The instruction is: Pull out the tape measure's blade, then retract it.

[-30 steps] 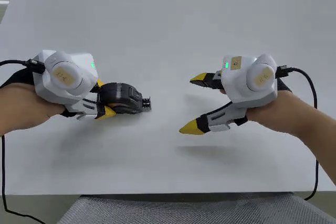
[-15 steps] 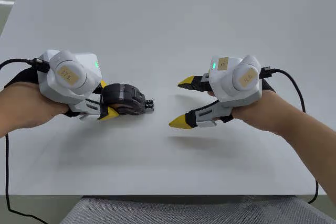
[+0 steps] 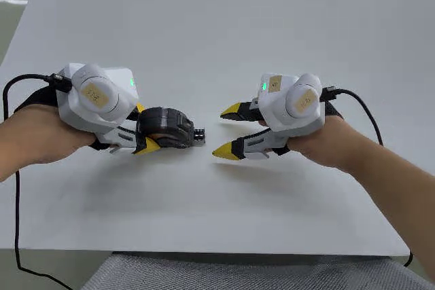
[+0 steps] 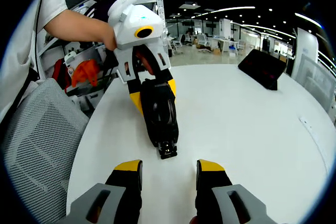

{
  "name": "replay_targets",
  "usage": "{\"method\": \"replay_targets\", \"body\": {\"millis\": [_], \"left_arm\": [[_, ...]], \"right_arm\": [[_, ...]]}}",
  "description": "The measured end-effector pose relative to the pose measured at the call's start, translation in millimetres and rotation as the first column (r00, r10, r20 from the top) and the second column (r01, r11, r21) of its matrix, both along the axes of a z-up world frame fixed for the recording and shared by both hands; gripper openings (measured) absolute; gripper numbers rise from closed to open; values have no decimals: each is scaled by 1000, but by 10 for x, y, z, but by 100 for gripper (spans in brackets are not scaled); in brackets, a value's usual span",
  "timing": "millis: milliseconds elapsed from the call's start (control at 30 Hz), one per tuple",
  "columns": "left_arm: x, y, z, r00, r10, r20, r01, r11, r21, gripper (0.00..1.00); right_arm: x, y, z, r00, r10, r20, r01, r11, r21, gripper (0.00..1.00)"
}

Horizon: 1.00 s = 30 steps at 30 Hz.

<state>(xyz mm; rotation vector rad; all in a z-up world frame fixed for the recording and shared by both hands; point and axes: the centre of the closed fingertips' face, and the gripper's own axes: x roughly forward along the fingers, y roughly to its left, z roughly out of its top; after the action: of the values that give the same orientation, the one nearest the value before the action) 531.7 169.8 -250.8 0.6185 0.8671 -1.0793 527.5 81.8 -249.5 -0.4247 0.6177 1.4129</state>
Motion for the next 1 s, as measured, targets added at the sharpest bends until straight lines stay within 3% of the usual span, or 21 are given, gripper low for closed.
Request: {"method": "replay_targets", "body": {"millis": [400, 1000], "left_arm": [[1, 13, -9, 1000, -3, -1, 3, 1000, 5, 28], [4, 4, -10, 1000, -2, 0, 2, 1000, 3, 28]], "right_arm": [[1, 197, -63, 999, 35, 1, -35, 999, 16, 28], [24, 283, -175, 998, 66, 4, -66, 998, 25, 17]]}}
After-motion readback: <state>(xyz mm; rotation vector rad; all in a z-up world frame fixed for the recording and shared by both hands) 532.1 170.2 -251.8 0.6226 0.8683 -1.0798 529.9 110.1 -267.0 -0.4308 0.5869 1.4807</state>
